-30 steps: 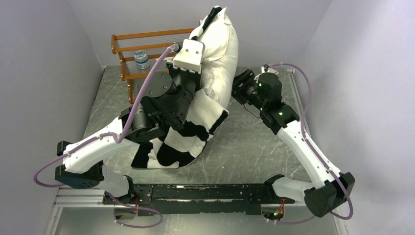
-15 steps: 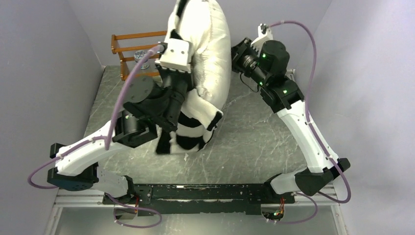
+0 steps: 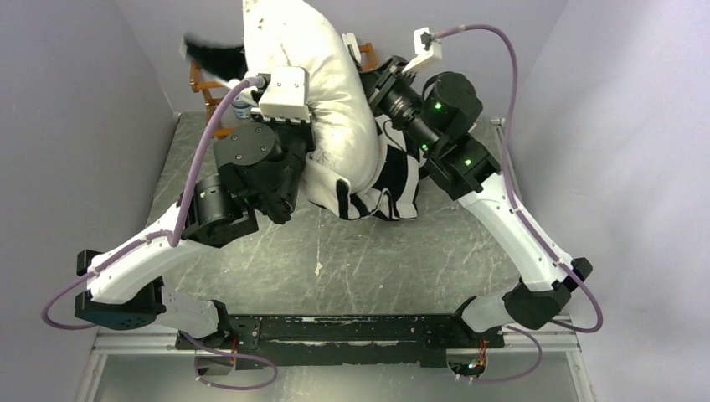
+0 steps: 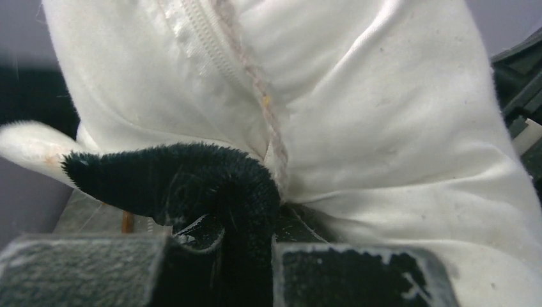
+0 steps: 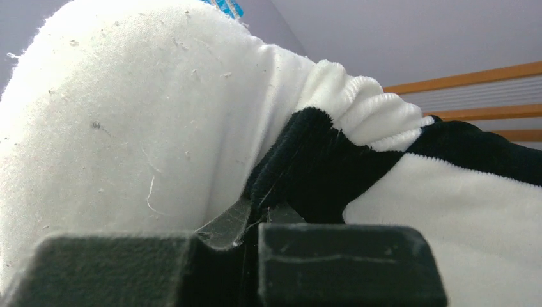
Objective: Put the pillow into the pillowcase
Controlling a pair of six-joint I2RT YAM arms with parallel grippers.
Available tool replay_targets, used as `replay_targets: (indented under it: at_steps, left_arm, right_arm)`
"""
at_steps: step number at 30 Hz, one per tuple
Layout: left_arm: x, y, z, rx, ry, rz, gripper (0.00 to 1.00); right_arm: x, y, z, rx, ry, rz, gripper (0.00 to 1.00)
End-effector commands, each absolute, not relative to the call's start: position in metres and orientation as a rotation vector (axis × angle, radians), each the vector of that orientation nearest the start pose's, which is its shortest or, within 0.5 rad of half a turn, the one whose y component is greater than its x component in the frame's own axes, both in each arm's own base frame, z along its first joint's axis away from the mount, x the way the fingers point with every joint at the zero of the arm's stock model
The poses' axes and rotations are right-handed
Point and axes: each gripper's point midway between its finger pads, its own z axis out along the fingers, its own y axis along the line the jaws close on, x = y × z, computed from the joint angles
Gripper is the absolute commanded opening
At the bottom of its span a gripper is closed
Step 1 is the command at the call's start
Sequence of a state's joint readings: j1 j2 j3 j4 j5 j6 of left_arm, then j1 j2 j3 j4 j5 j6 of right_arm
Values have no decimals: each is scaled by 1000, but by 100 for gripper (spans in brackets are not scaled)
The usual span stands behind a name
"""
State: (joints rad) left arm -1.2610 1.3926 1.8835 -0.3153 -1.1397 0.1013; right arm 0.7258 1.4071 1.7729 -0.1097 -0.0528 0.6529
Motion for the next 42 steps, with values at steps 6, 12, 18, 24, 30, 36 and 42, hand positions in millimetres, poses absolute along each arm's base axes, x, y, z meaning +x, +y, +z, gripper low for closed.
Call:
replay_targets:
  at_steps: [6,12,18,24,30,36,42]
  left_arm:
    - [265,-297,428,233,1675,-116,5]
    - [255,-292,420,229,1679,-210,5]
    - [251,-293,392,222,1727,-241,5]
    - [253,-297,343,210,1819,-222,5]
    - [255,-305,273,213,1928,-193,5]
    - [247,-314,203,201,2046,-254,5]
    - [231,-322,183,210,2105,-366,5]
  right_arm:
    - [173,297,667,-278,952,1476,0]
    - [211,242,644,-5,1040,1190,0]
    - [204,225,660,-24,997,1122,0]
    - [190,252,659,-147,996,1230,0]
    - [193,279,626,-120,1065,1395,0]
    - [227,291,555,52,1236,1378,0]
    - [240,297,500,97,1362,1322,0]
